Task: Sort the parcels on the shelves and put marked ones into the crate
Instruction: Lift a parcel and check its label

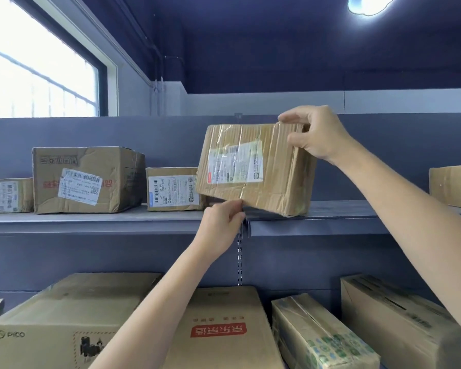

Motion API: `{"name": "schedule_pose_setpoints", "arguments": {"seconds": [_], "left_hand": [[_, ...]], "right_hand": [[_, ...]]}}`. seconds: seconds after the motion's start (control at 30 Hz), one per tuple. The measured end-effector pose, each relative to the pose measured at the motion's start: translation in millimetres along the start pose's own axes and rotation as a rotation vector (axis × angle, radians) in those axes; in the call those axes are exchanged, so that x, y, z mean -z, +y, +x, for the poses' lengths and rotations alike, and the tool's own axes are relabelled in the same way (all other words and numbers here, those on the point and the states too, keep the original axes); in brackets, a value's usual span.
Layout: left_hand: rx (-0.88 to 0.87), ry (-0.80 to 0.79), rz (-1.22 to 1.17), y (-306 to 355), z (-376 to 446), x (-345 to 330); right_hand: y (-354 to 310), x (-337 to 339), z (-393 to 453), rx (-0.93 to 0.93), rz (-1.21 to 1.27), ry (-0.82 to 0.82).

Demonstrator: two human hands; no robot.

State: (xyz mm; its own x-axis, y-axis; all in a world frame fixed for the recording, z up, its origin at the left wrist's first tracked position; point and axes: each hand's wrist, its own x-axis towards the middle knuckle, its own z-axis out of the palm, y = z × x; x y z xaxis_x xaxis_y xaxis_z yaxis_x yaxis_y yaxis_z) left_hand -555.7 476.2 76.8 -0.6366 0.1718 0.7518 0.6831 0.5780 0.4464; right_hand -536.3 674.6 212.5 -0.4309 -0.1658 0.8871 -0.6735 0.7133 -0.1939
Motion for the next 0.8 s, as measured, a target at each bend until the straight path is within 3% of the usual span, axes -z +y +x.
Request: {"name": "schedule_pose_setpoints", "arguments": {"seconds": [0.23, 0.43, 0.67, 0.8], "left_hand": [[0.023, 0.158, 0.04, 3.7, 6.1, 10.2], [-0.024, 0.456, 0.041, 5.2, 35.0, 41.1], [-0.077, 0.173, 0.354, -5.8, 80.9, 63.7], [-0.126, 0.023, 0.49, -10.9, 93.9, 60.0]], "right_hand": [[18.1, 13.1, -1.1, 0.011, -0.113, -0.156], [29.4, 10.6, -6.9, 0.042, -0.18, -0.145], [46.4, -3.7, -15.8, -0.035, -0.097, -0.001], [59.7, -18.4, -20.0, -0.122, -0.157, -0.124]]}}
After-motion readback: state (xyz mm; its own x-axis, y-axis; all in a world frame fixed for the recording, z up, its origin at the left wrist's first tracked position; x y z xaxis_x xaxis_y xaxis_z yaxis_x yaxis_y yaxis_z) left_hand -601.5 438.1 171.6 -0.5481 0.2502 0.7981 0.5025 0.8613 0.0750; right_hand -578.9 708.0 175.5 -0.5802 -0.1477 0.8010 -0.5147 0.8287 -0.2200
